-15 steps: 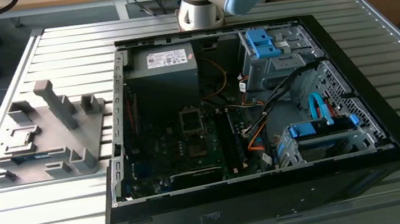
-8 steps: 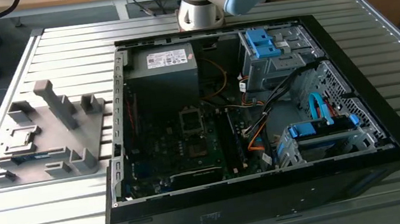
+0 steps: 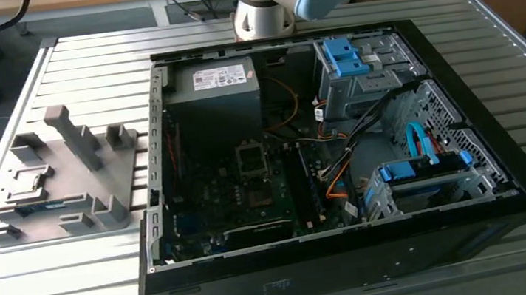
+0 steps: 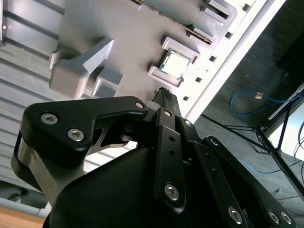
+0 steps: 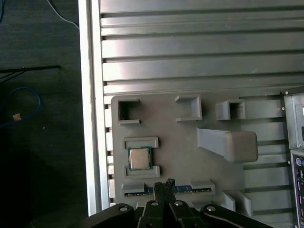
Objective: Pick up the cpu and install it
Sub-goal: 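Reach for the cpu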
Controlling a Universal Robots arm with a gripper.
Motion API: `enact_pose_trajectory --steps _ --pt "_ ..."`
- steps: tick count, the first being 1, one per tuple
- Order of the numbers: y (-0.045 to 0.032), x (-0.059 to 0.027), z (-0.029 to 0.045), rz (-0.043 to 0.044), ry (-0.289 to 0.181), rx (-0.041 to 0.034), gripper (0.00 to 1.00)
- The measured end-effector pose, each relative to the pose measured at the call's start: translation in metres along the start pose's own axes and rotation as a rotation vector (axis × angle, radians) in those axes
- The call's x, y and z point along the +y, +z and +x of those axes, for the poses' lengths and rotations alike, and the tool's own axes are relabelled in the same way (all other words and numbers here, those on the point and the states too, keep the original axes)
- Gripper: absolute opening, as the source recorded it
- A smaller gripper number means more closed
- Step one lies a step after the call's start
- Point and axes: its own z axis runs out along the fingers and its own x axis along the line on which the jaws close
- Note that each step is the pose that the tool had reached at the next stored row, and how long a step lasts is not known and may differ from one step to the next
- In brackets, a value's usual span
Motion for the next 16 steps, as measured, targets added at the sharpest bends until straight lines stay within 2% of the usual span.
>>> enact_pose_trajectory --steps 16 --pt "0.0118 -0.0008 0.0044 0.0017 0.000 0.0000 0.10"
